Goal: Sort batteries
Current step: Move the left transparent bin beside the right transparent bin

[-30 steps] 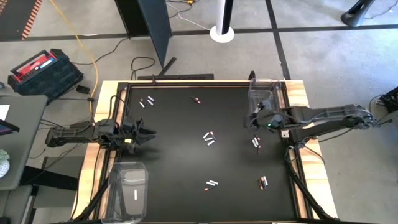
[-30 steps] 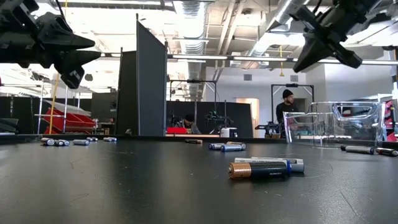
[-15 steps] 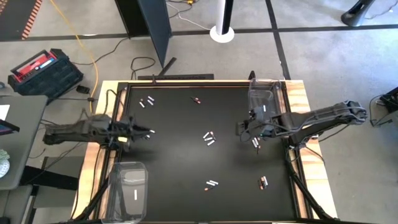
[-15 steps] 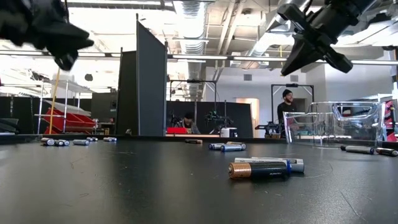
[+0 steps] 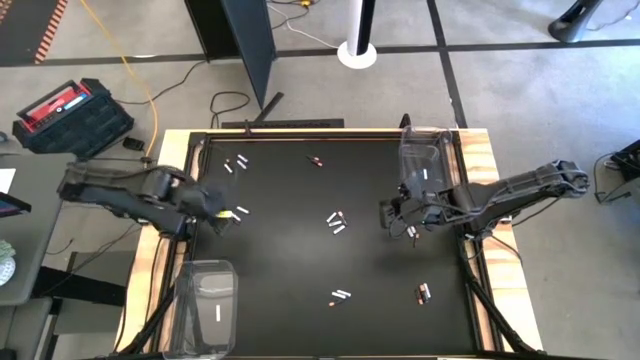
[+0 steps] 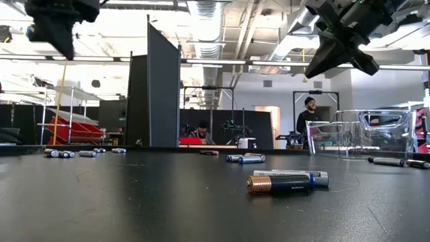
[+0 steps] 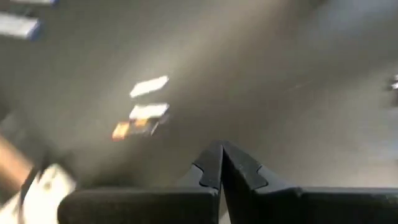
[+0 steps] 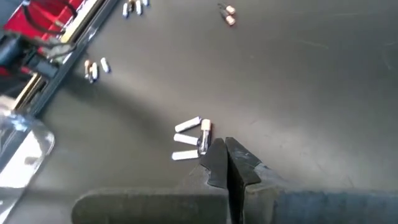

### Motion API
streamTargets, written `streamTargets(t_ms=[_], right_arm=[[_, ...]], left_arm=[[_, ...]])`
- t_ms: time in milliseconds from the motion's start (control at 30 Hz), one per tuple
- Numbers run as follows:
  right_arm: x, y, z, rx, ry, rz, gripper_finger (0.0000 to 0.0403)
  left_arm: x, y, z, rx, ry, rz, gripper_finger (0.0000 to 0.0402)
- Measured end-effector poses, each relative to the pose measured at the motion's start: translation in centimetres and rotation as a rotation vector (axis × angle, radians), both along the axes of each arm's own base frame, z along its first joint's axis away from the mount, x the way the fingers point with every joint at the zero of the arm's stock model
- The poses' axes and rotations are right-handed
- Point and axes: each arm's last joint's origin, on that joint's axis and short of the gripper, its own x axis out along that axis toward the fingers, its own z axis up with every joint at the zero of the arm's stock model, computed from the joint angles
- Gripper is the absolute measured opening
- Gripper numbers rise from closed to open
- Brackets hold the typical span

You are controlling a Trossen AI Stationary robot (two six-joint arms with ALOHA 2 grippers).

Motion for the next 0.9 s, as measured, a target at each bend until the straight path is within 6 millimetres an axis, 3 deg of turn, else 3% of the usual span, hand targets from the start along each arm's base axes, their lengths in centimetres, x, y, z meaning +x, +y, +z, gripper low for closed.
streamTargets(t_ms=[100, 267, 533, 700, 900], right_arm=[[-0.1, 0.8, 0.0, -0.018, 0.014, 0.057, 0.0007], [-0.5, 2.1, -0.1, -0.050, 0.035, 0.151, 0.0007], [-1.1, 3.3, -0.3, -0.096, 0.084, 0.249, 0.0007], [-1.1, 3.4, -0.3, -0.102, 0.087, 0.259, 0.0007], [-1.1, 3.4, -0.3, -0.102, 0.088, 0.259, 0.0007]], left_arm=[[0.1, -1.6, -0.1, -0.017, 0.115, 0.139, 0.0001], [-0.9, -4.9, -0.5, -0.093, 0.076, 0.358, 0.0001], [-1.6, -8.5, -1.4, -0.154, 0.008, 0.470, 0.0003], [-1.2, -9.0, -1.7, -0.146, 0.044, 0.441, 0.0034], [-0.8, -9.4, -2.1, -0.062, 0.105, 0.210, 0.0103]])
